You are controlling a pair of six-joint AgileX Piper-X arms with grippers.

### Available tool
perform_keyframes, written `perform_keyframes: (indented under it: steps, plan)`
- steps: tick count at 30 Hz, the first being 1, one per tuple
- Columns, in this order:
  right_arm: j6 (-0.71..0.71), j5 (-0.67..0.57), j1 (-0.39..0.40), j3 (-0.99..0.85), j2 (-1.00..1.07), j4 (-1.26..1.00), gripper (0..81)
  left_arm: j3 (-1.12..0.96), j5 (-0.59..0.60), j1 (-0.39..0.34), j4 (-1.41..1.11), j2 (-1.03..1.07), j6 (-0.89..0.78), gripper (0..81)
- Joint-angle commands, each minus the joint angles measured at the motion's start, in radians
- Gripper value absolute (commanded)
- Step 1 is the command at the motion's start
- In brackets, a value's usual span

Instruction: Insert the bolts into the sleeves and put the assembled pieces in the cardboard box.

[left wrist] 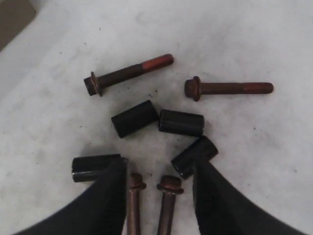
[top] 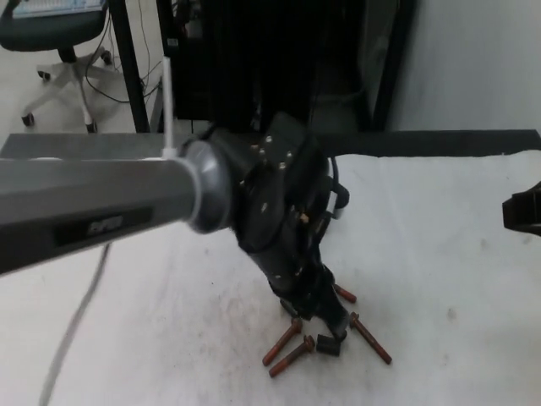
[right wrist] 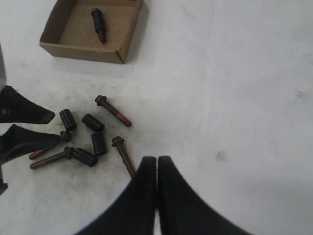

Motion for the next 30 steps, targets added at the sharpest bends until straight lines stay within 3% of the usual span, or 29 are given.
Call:
perform_keyframes:
  steps: [1,6,30]
  plan:
    - [-0.007,-0.015,-0.001,0.0,0.001,-0.014,0.8,-0.082,-0.093,-0.005,0.153,0.043,0.047,40.2]
    - [-0.007,-0.015,-0.001,0.0,0.001,-0.014,0.8,-0.142,-0.111,-0.005,0.284,0.065,0.066,40.2]
    - [-0.007,-0.015,-0.001,0.0,0.001,-0.014,0.8,-0.144,-0.081,-0.016,0.238,0.142,0.066,40.2]
